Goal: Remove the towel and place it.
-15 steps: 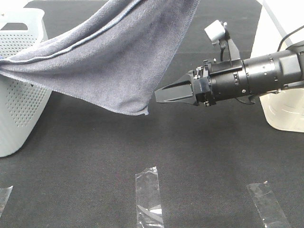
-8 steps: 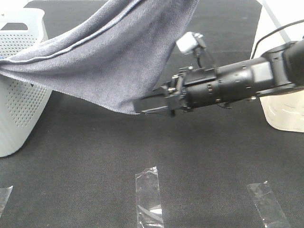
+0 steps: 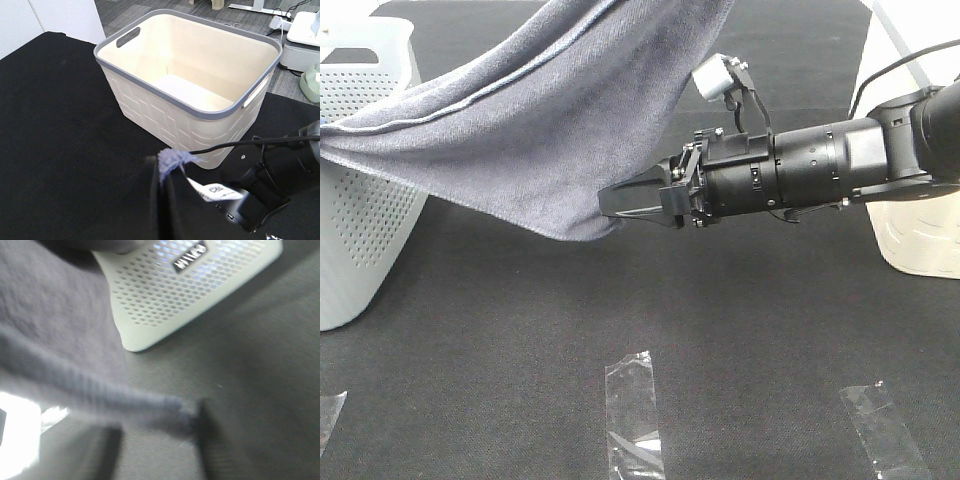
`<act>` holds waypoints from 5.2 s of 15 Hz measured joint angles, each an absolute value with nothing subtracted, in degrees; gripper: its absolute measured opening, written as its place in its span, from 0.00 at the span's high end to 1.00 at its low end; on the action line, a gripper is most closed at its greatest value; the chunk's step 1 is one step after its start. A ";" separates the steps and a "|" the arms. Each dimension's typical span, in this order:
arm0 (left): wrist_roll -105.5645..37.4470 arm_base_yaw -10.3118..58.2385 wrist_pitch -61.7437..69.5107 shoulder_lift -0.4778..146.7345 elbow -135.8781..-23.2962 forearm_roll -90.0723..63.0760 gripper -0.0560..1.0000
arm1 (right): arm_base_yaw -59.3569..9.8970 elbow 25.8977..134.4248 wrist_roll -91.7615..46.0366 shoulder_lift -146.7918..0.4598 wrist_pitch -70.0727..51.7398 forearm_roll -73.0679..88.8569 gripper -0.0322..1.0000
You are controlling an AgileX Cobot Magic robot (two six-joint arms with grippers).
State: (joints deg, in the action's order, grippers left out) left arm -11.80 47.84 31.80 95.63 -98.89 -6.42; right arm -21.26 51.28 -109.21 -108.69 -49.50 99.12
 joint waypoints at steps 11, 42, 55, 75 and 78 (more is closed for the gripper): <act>-8.77 47.44 32.49 95.63 -98.89 3.09 0.95 | -21.26 51.28 -96.20 -108.40 -42.28 92.53 0.97; 0.92 21.31 20.34 111.84 -122.44 14.95 0.95 | -18.68 127.08 6.65 -107.72 -45.95 -19.08 0.97; -1.26 21.20 36.78 125.25 -122.90 14.27 0.95 | -18.56 125.25 5.67 -120.26 -50.88 -18.74 0.97; 5.27 18.45 49.22 127.25 -133.90 2.29 0.95 | -19.02 129.49 1.60 -117.57 -63.94 -14.04 0.97; 2.18 18.28 60.22 127.25 -133.90 -2.46 0.95 | -18.68 125.31 0.00 -117.40 -67.67 -12.89 0.97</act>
State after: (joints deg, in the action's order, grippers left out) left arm 2.18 18.28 60.22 127.25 -133.90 -2.46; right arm -18.68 125.31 0.00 -117.40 -67.67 -12.89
